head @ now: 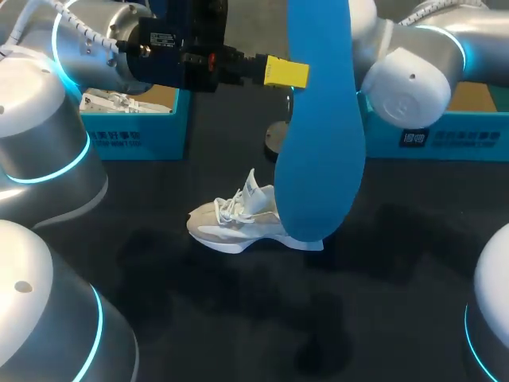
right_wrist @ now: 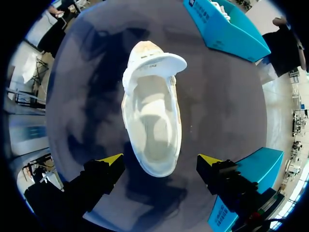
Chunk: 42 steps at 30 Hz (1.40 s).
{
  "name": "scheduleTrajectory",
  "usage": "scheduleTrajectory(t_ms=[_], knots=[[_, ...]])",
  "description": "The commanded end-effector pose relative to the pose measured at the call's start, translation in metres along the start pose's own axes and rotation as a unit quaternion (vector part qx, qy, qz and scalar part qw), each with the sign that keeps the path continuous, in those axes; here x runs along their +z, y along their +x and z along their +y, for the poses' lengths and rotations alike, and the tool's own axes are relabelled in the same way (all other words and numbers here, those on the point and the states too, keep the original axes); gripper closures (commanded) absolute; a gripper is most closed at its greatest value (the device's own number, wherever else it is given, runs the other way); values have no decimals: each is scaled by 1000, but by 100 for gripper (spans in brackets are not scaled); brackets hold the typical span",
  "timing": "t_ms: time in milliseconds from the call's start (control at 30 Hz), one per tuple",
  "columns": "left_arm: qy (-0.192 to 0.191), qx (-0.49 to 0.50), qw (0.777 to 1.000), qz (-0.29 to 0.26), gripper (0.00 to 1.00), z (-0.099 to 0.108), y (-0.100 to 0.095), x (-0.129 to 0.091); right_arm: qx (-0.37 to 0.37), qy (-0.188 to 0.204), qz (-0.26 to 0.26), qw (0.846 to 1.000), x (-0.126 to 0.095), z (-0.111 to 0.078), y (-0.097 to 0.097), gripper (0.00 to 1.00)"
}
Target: Take the shoe out of the shoebox, open the shoe tongue, remove and reinsert the insole, then place the shoe into the shoebox
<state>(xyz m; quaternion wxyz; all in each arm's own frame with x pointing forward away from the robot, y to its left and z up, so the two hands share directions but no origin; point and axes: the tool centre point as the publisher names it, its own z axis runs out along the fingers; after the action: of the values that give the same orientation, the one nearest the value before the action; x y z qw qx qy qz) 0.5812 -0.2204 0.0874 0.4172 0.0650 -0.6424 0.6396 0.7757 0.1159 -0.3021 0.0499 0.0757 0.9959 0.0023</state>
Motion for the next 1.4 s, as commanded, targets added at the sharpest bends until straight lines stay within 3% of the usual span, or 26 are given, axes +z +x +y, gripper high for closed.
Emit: scheduleTrajectory(t_ms=[33,733,1100,1400], knots=[[1,0,1000,1,100,0,0,0,0,0,-1,1000,0,-1,1,0],[1,0,1000,1,100,0,0,0,-1,3,-3,1000,3,0,-2,0],[1,0,1000,1,100,0,0,0,-22,9,-27,999,14,34,-34,0],[1,0,1000,1,100,0,0,0,-24,10,-23,999,42,46,-28,0]])
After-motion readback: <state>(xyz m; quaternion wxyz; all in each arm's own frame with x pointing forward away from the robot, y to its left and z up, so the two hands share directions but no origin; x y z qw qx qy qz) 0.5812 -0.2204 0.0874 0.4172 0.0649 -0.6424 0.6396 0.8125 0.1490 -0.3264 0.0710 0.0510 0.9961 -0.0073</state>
